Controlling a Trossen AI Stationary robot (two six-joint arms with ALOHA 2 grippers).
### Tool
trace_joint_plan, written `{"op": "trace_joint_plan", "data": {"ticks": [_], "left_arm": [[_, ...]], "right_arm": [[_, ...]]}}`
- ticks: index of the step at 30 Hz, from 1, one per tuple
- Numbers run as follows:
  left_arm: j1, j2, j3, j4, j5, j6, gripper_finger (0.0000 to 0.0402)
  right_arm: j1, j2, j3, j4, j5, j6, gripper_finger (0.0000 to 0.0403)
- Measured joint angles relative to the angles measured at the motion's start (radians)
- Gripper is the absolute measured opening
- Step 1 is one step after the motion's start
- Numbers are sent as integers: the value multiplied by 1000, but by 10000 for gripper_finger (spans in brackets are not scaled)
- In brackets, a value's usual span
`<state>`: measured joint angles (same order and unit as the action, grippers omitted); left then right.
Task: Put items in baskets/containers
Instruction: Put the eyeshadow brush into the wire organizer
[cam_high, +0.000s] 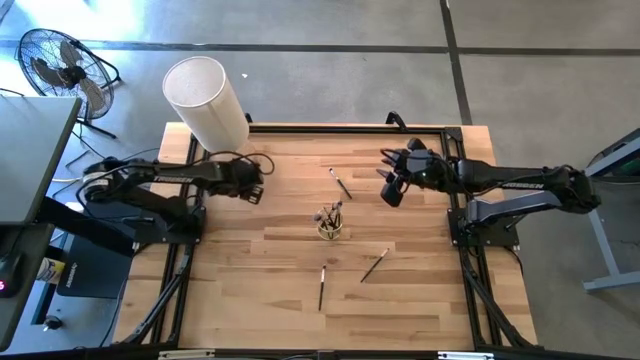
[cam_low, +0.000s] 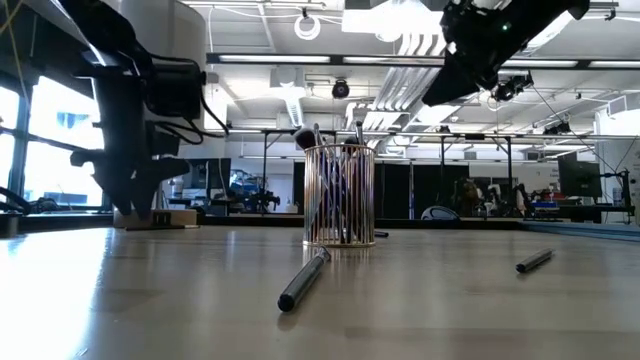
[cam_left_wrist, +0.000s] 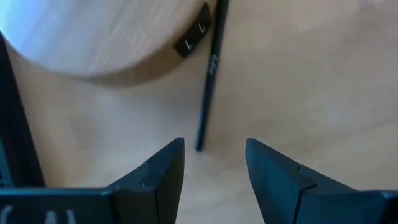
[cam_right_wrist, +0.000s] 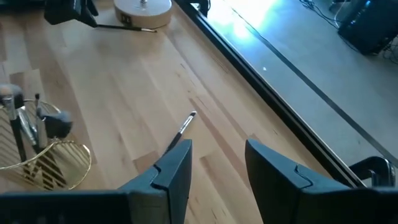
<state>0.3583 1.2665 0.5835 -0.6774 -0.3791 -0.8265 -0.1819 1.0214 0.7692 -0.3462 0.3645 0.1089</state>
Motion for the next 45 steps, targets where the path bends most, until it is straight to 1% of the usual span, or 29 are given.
{"op": "trace_joint_plan", "data": {"ticks": [4,6,9,15,24,26,29,36,37,38,41,45], "left_arm": [[72,30,0,45,46,130,166],[104,45,0,68,80,169,165],[142,77,0,100,101,203,165],[175,123,5,113,147,253,165],[174,139,5,108,212,231,163],[174,139,5,105,221,206,153],[174,140,5,105,241,193,123],[173,142,3,106,285,156,21],[173,142,3,105,292,151,12],[173,142,3,103,298,142,9],[164,142,3,100,316,111,15],[86,142,2,94,317,28,7]], "right_arm": [[-10,0,0,12,-1,14,145],[-11,0,0,15,0,15,145],[-11,0,0,16,2,22,145],[-11,0,0,16,3,25,145],[-11,0,0,16,3,24,145],[-11,0,0,16,3,24,145],[-11,0,0,16,3,23,146],[-10,0,0,16,-15,24,145],[-10,0,0,16,-23,24,146],[-10,0,0,15,-33,23,147],[-10,0,0,15,-42,24,145],[-10,0,0,14,-42,23,142]]}}
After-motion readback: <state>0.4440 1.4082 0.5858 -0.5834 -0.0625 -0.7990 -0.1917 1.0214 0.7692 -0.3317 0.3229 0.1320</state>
